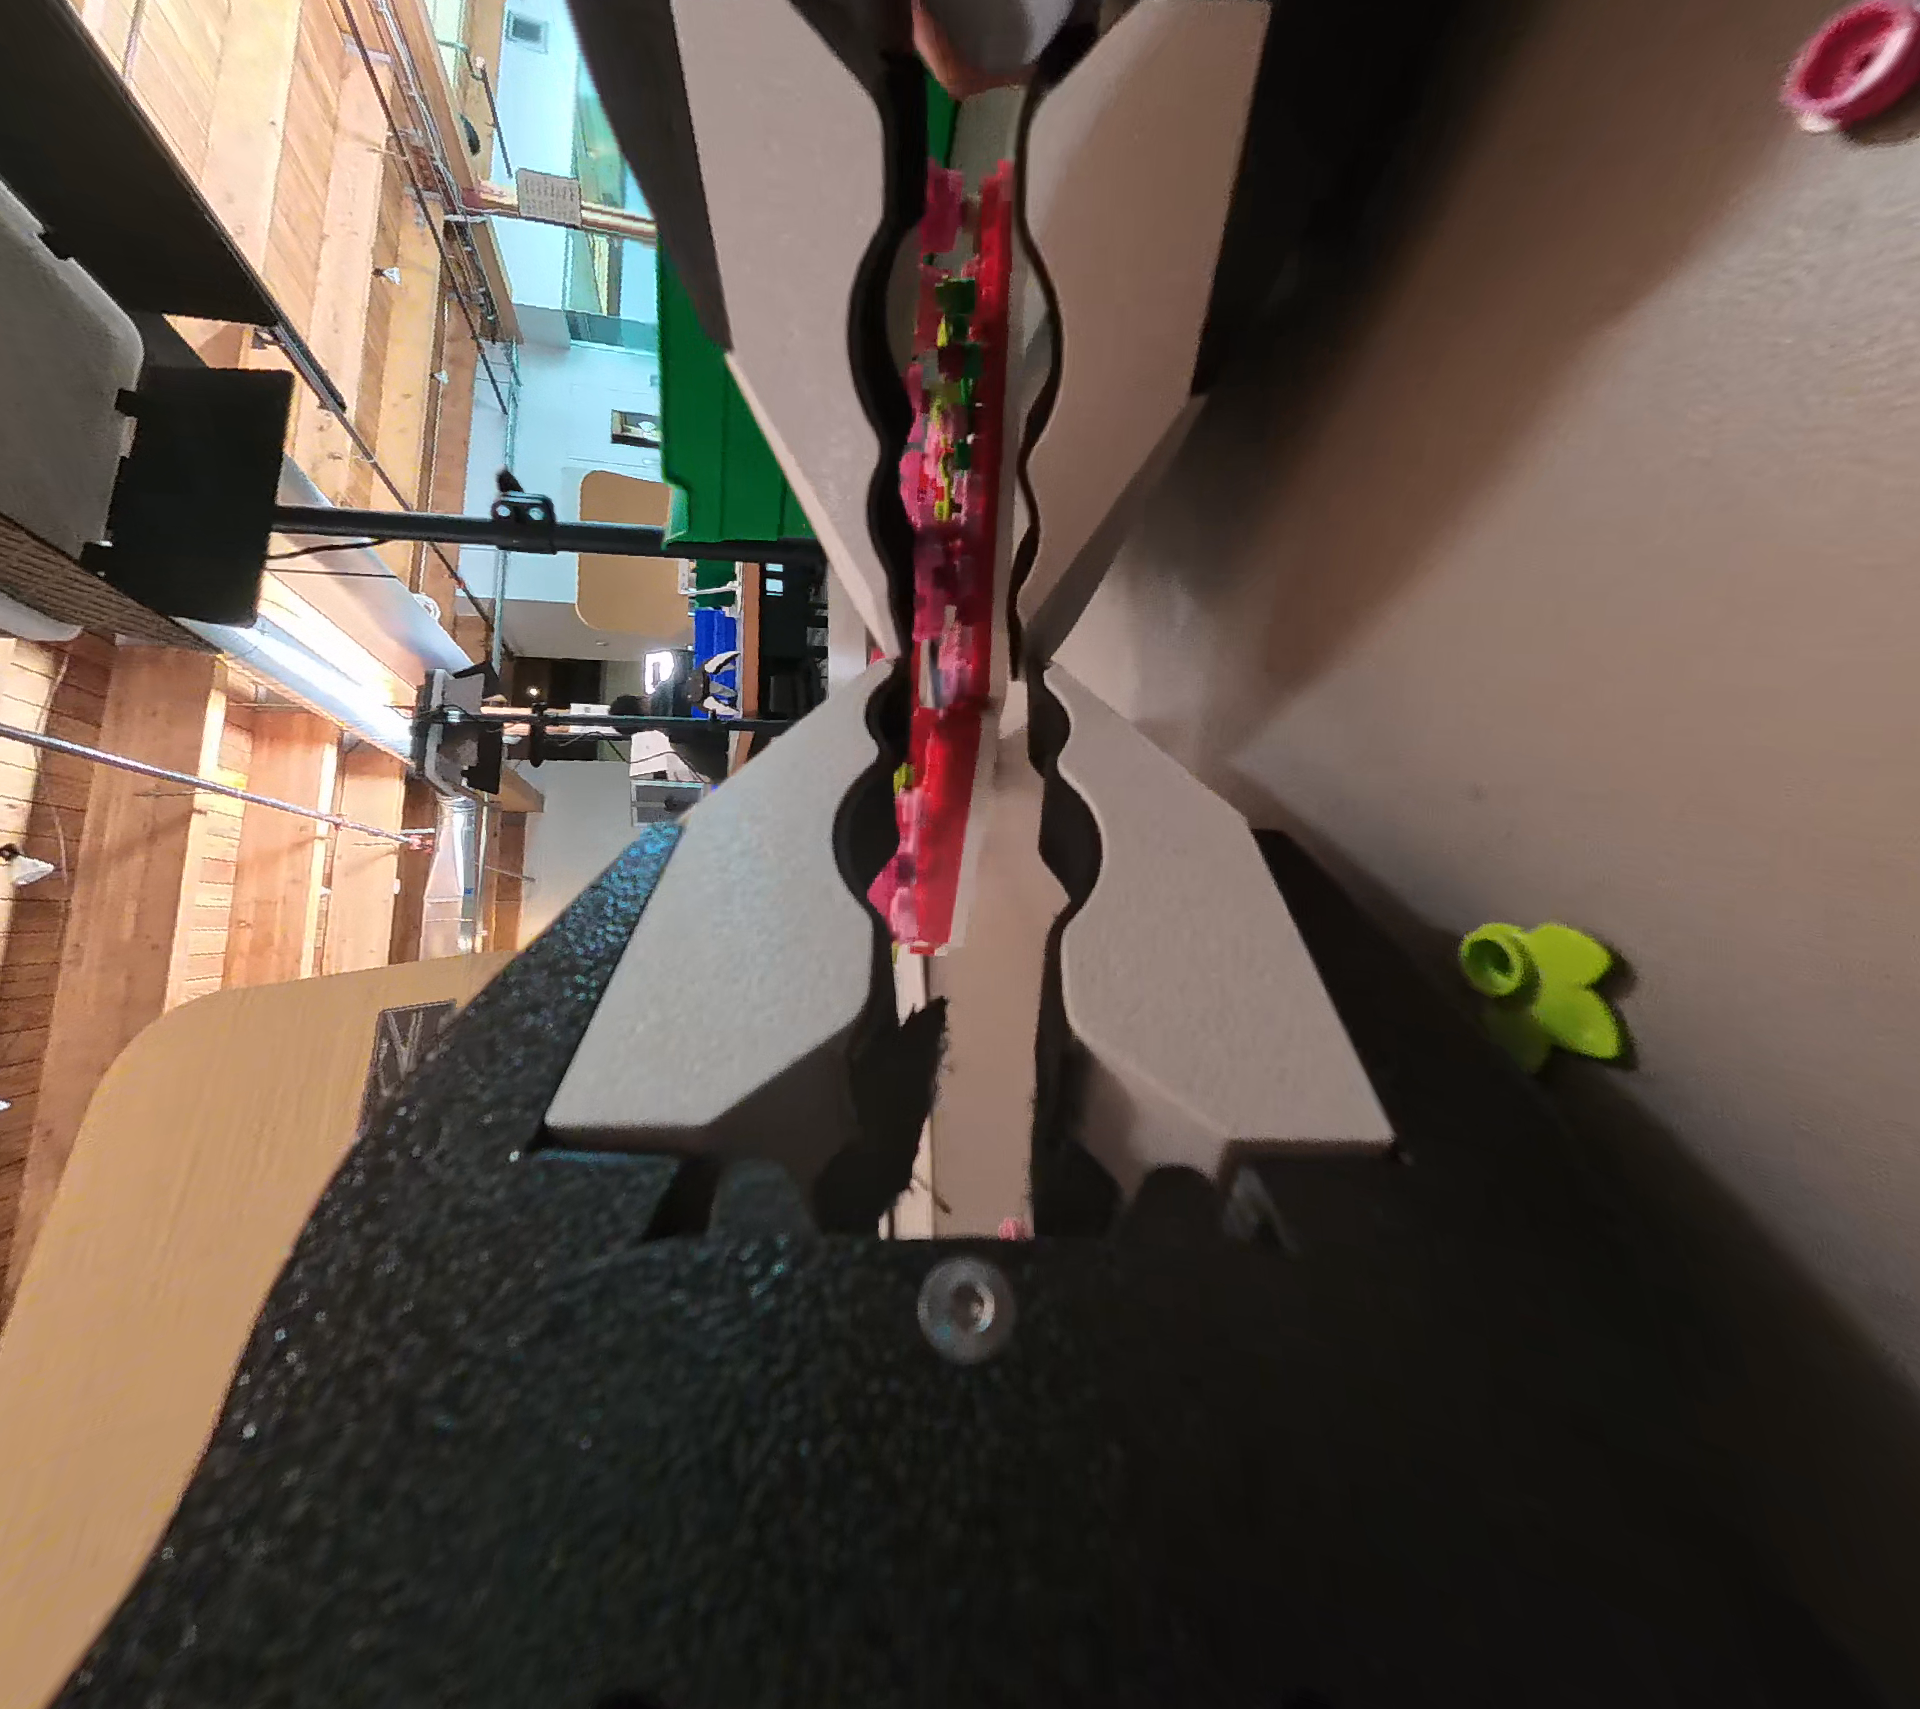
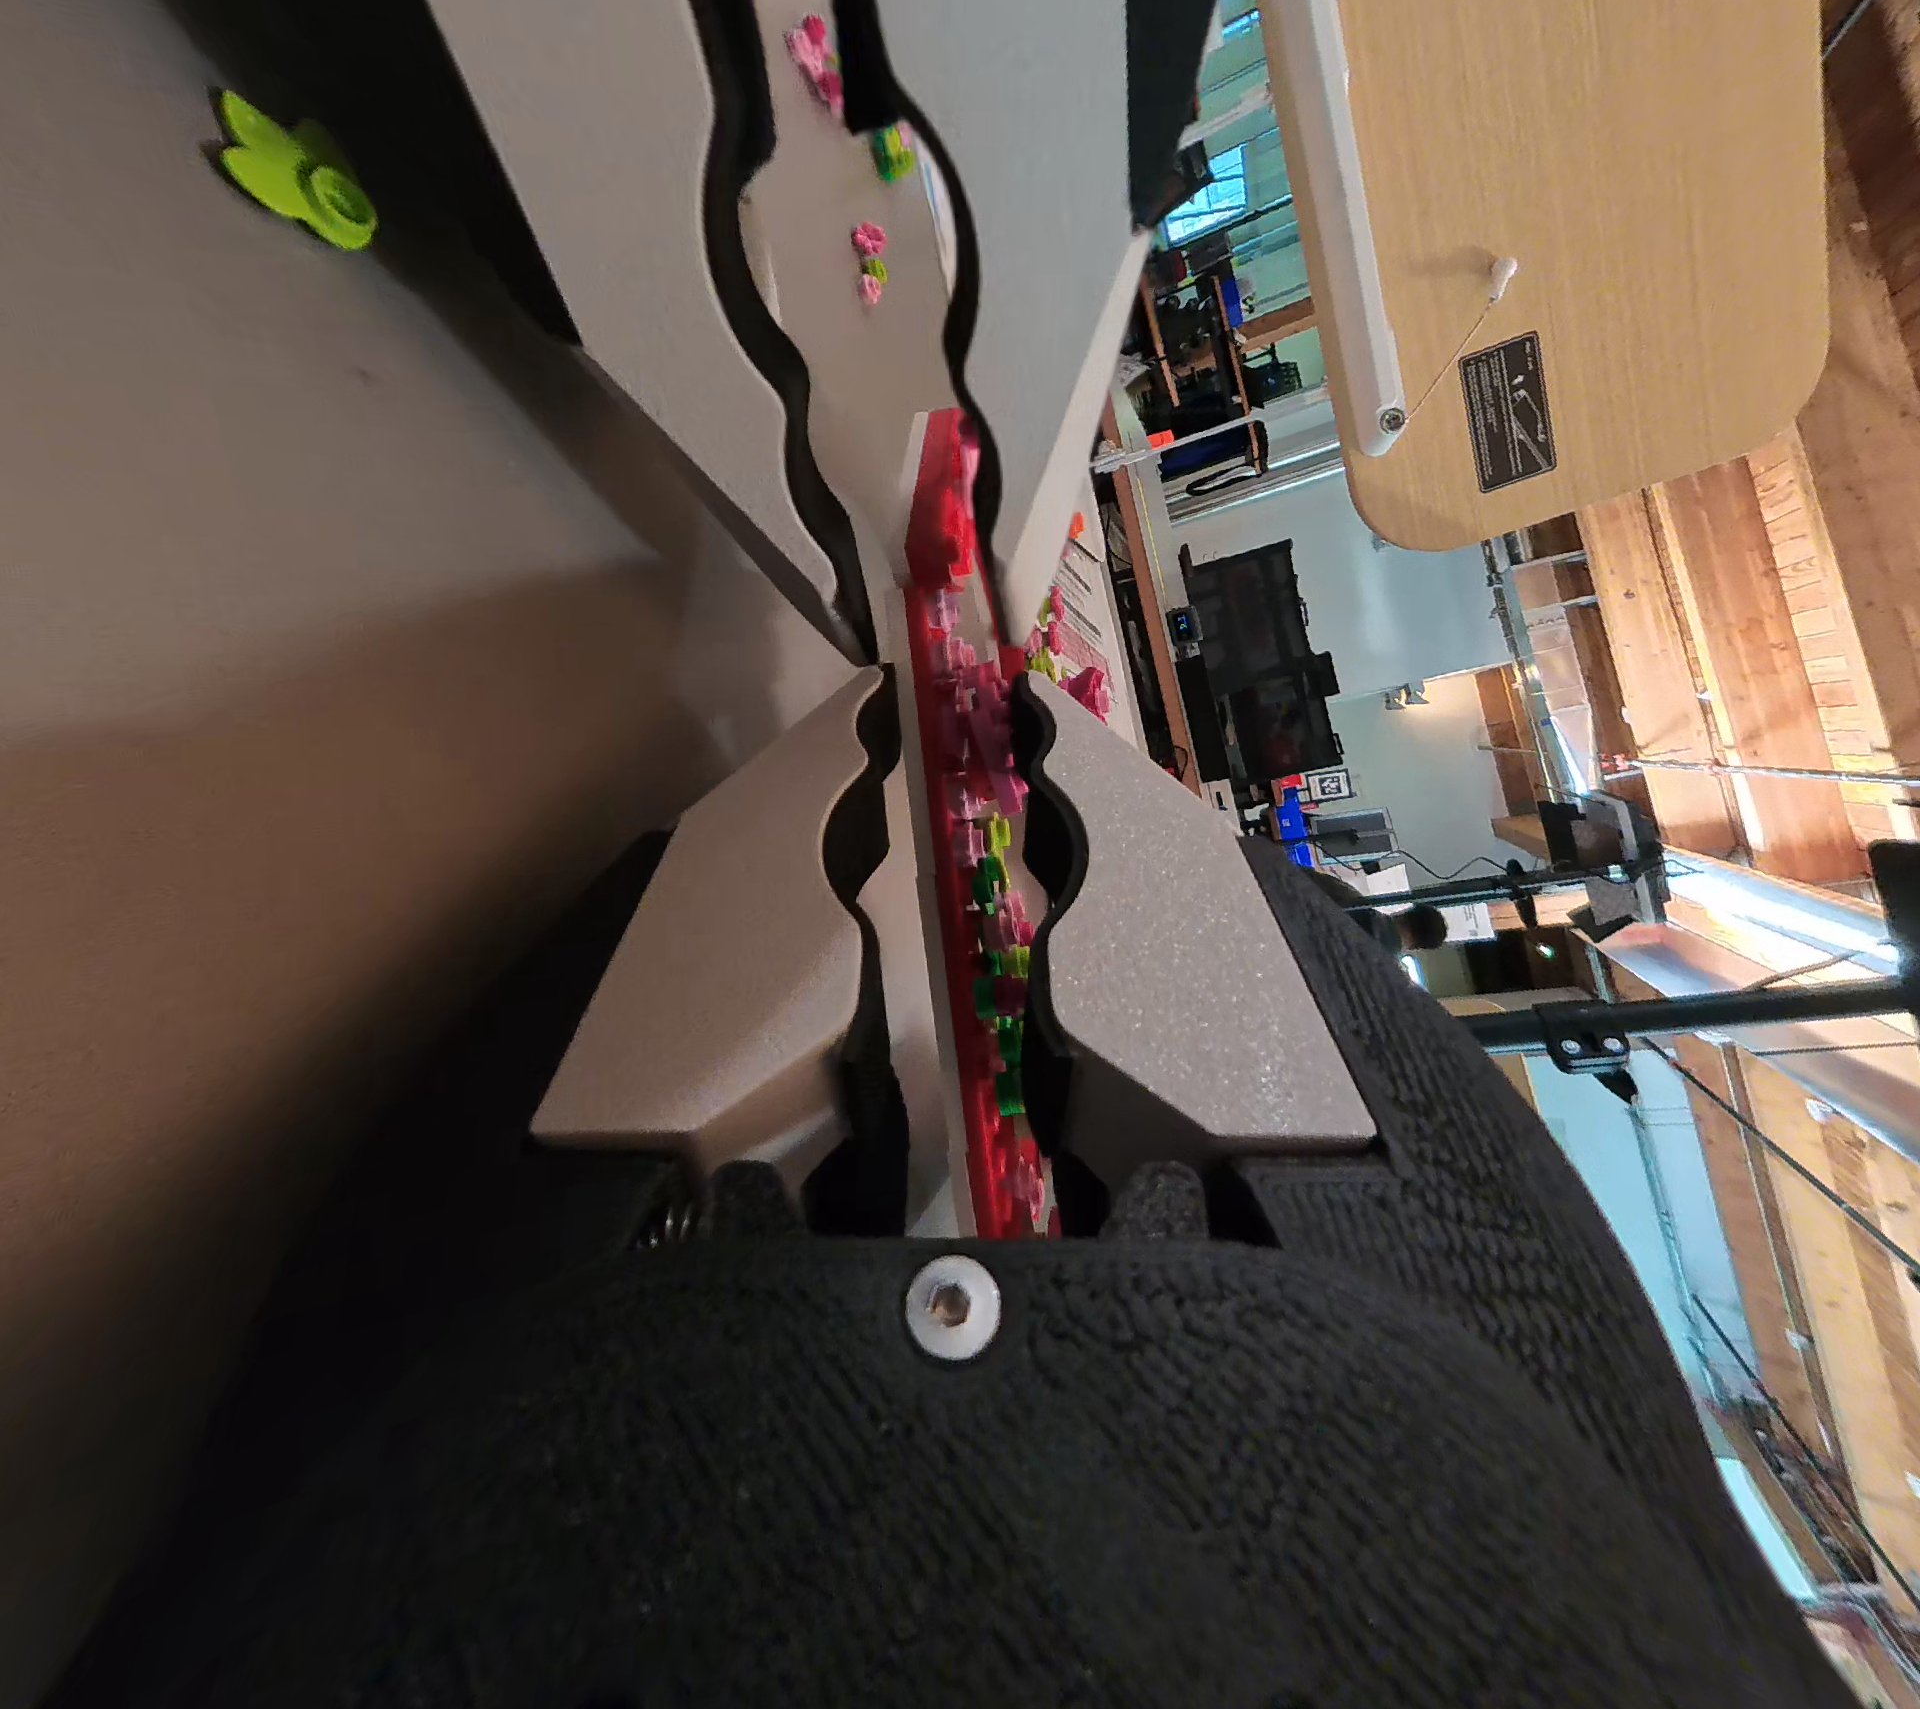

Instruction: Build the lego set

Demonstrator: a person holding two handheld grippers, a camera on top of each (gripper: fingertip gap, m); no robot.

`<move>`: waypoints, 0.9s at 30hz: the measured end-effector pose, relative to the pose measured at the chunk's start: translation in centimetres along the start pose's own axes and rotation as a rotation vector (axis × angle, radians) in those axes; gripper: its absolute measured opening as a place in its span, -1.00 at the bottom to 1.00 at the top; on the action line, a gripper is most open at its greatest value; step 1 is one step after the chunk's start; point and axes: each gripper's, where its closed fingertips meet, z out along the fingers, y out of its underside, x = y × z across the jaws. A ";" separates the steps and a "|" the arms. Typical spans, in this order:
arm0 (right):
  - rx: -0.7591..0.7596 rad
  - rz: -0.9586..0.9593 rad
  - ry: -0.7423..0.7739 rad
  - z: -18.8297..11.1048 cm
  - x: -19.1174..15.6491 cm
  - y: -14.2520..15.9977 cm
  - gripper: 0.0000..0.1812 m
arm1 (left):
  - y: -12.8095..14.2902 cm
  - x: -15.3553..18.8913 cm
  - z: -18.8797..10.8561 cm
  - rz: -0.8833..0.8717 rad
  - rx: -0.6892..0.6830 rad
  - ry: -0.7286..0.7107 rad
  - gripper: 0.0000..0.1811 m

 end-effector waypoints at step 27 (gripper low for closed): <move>0.096 0.056 -0.071 -2.3 0.1 -1.0 -0.66 | 0.2 0.7 0.5 0.128 -0.045 -0.017 -0.89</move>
